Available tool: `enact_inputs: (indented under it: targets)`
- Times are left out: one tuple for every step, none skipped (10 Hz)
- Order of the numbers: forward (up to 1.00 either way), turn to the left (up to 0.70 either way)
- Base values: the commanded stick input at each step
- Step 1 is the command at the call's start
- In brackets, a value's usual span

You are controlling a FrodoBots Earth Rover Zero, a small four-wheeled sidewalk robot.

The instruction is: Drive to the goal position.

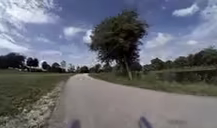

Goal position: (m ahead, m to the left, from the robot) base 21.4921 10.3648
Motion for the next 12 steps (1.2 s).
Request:
enact_inputs:
  targets:
    - [0.61, 0.03]
    - [0.69, 0.03]
    - [0.69, 0.03]
    - [0.69, 0.03]
    - [0.69, 0.03]
    - [0.69, 0.03]
    - [0.69, 0.03]
    - [0.69, 0.03]
    - [0.69, 0.03]
    - [0.69, 0.1]
    - [0.69, 0.34]
    - [0.69, 0.34]
